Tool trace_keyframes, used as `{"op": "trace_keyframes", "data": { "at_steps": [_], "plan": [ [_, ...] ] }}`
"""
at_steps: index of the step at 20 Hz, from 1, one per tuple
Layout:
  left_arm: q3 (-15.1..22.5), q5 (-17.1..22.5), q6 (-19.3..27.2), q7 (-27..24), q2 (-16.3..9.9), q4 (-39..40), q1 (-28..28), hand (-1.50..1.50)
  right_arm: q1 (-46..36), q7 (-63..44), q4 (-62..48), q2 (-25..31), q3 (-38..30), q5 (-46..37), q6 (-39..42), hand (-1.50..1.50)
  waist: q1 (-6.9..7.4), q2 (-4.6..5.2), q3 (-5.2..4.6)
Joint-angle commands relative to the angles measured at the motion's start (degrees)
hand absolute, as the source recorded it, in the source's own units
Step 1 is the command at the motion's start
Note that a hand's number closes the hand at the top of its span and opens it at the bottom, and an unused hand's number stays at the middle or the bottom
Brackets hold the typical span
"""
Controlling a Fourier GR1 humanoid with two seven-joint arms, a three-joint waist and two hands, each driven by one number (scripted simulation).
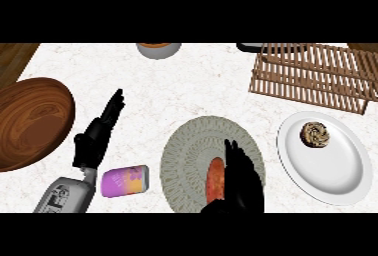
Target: Pick the sweet potato from the placemat and place it in the tiered shelf
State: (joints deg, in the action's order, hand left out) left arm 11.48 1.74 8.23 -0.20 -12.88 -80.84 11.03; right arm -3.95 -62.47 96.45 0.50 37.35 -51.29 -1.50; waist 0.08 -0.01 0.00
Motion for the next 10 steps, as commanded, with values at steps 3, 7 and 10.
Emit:
{"op": "trace_keyframes", "data": {
  "at_steps": [3,7,10],
  "plan": [
    [0.3,-2.0,-0.4,-0.9,1.3,-1.3,-3.2,0.0,1.8,-8.1,-1.1,-0.5,6.5,-0.9,-6.1,-1.5,0.04,-0.06,0.0],
    [-2.7,-1.7,-2.2,-0.8,1.6,1.5,0.1,0.0,3.3,-3.4,-1.9,-0.5,2.3,-0.2,-3.7,-1.5,-0.23,-0.01,0.0],
    [-2.0,-3.8,-0.5,0.1,2.8,0.0,0.7,0.0,1.5,-0.7,-5.3,-0.5,0.8,0.8,1.9,1.5,-0.15,0.01,0.0]
  ]
}}
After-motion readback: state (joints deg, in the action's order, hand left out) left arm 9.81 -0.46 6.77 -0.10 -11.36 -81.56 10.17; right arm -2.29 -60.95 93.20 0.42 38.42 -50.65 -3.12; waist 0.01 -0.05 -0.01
